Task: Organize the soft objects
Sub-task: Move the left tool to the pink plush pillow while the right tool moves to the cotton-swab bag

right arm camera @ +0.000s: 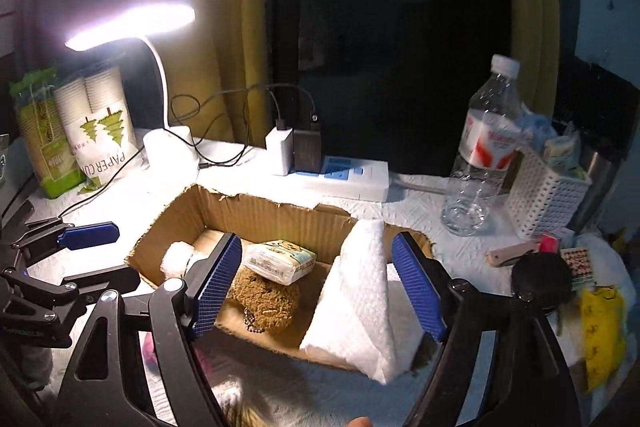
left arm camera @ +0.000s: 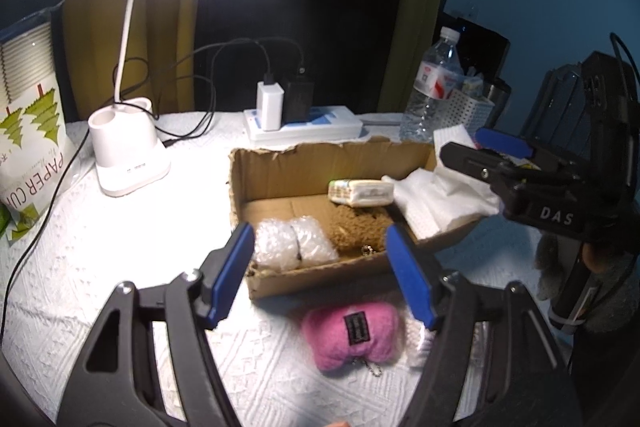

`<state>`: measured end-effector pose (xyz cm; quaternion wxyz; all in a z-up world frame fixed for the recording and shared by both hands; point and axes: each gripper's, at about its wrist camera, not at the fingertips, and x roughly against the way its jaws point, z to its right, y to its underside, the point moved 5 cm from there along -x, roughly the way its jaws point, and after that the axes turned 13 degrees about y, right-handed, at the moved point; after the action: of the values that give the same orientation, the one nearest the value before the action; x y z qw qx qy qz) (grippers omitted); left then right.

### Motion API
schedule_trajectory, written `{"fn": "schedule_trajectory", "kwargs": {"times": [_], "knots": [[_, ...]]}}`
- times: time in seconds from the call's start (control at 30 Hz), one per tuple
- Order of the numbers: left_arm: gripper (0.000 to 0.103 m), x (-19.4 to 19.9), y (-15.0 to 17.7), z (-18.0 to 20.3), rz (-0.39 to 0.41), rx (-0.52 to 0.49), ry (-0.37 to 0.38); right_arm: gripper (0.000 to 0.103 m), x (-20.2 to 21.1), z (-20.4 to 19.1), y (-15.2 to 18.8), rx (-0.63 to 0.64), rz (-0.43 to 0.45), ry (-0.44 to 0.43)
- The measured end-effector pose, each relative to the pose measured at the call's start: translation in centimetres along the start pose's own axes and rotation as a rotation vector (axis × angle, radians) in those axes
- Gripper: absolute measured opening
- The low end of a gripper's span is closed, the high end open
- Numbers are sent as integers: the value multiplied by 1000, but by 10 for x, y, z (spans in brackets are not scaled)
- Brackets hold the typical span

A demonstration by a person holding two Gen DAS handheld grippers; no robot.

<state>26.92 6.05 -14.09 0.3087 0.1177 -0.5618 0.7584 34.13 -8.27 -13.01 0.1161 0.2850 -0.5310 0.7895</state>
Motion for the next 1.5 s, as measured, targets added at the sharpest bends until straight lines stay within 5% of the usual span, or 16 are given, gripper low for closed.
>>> {"fn": "schedule_trajectory", "kwargs": {"times": [0.33, 0.57, 0.97, 1.2, 1.5], "knots": [[70, 21, 7, 12, 20, -7, -2, 84, 21, 3, 13, 17, -14, 48], [70, 31, 9, 10, 37, -4, -5, 84, 14, -7, 29, -44, -88, -41], [71, 34, 23, 1, 22, 5, 1, 84, 32, -24, 45, -52, -101, -35], [86, 32, 43, 1, -7, 14, 13, 84, 37, -34, 74, -50, -155, -36], [87, 22, 64, 1, -61, 21, -10, 84, 27, -35, 117, -67, -243, -55]]}}
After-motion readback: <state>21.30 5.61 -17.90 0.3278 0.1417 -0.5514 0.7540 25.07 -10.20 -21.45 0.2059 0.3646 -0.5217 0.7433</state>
